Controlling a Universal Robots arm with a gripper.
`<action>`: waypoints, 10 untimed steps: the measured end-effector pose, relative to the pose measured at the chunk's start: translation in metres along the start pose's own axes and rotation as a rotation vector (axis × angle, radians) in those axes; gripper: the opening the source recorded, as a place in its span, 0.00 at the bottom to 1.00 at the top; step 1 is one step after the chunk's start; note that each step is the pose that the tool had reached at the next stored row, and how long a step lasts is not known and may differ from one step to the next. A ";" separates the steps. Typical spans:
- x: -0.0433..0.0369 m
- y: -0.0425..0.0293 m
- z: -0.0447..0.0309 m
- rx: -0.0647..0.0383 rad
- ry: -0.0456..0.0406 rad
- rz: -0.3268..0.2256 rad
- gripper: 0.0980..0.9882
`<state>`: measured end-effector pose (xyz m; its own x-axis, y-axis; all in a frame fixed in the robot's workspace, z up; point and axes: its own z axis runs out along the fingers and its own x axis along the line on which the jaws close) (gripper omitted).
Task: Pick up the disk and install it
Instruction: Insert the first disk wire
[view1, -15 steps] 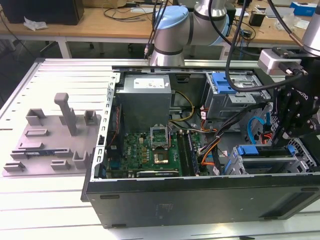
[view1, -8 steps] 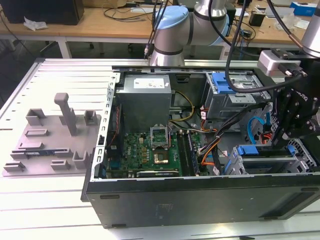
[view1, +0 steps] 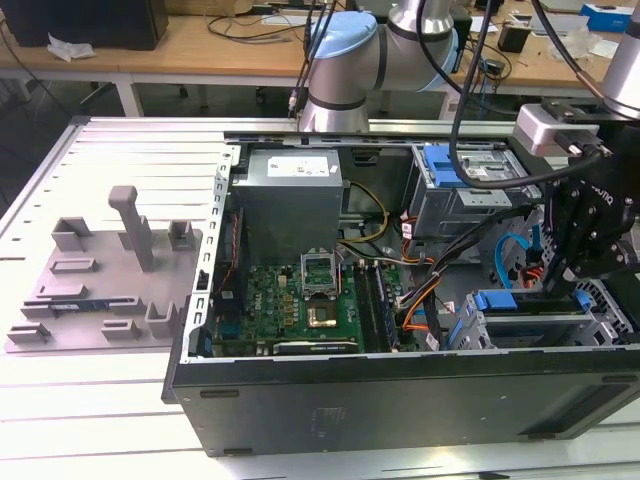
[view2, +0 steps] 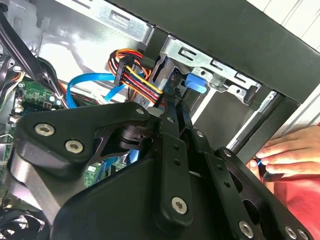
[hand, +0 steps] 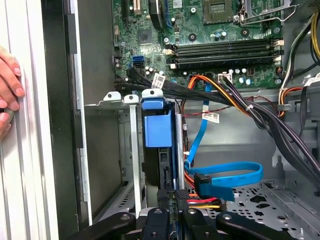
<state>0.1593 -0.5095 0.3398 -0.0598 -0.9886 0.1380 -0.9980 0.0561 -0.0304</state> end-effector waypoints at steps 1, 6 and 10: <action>0.0000 0.0000 0.0003 0.000 0.0000 0.000 0.08; -0.0004 0.0001 0.0036 0.000 0.0000 0.000 0.08; -0.0003 0.0001 0.0063 0.000 0.0007 0.000 0.08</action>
<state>0.1593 -0.5101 0.3336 -0.0598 -0.9885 0.1386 -0.9980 0.0561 -0.0304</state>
